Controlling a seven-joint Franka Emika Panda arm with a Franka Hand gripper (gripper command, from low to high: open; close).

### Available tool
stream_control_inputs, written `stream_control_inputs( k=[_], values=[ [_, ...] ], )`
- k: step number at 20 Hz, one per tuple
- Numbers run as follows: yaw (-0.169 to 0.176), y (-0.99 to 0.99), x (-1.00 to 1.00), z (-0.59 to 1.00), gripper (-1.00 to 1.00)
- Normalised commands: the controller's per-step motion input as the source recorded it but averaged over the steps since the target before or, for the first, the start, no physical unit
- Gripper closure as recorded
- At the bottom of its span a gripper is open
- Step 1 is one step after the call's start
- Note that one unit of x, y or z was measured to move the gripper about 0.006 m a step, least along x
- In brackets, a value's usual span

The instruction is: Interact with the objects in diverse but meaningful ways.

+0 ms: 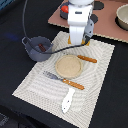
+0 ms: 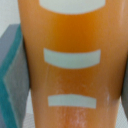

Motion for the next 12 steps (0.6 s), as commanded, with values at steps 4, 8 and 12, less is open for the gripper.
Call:
stream_control_inputs(
  k=[4, 8, 12],
  values=[
    [0.000, -0.68, 0.12, 0.00, 1.00],
    [0.000, -0.68, 0.19, 0.00, 1.00],
    [-0.018, -0.63, 0.34, 0.00, 1.00]
  ],
)
